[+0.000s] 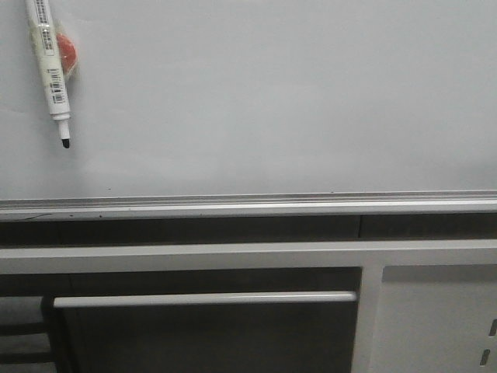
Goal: Write number 1 on whiteboard
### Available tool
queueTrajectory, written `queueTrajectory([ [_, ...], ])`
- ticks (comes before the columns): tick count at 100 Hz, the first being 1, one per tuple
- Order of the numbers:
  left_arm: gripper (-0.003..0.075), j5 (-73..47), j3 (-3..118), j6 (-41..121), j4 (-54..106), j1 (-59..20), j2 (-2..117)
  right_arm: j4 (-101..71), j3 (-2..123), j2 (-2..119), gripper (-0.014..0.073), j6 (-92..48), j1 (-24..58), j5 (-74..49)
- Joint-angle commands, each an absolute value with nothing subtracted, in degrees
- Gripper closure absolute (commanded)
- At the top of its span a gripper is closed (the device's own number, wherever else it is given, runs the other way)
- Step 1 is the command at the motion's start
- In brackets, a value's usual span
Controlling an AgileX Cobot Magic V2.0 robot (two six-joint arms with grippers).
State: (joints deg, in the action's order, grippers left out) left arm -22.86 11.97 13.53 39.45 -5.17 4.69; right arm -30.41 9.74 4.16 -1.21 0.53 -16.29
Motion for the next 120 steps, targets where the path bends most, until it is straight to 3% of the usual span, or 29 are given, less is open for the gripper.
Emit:
queueTrajectory([
  [1, 0.0741, -27.0, 18.3, 21.0, 39.0, -5.1, 10.3, -27.1, 15.4, 9.2, 0.0637, -2.4, 0.1, -16.6],
  [16, 0.0741, -33.6, 24.6, 27.4, 39.5, -5.1, 18.0, -26.3, 19.4, 13.9, 0.0637, -2.6, 0.1, -16.4],
  [66, 0.0738, -31.6, 27.8, 28.2, 50.1, -5.1, 24.5, -27.5, 19.3, 14.4, 0.0635, -2.6, 0.1, -18.0],
  [75, 0.0672, -31.6, 27.8, 32.7, 53.7, -5.1, 25.2, -27.5, 19.3, 14.4, 0.0608, -2.6, 0.1, -18.3],
  [87, 0.0479, -31.4, 27.8, 38.6, 60.0, -5.1, 26.2, -27.5, 19.3, 14.4, 0.0456, -2.6, 0.1, -18.3],
  [93, 0.0430, -30.7, 27.8, 38.6, 61.2, -5.1, 26.4, -27.5, 19.3, 14.4, 0.0410, -2.6, 0.1, -17.9],
  [120, 0.0426, -29.3, 27.8, 38.6, 63.9, -5.1, 26.6, -27.6, 19.3, 14.4, 0.0407, -2.6, 0.1, -17.7],
])
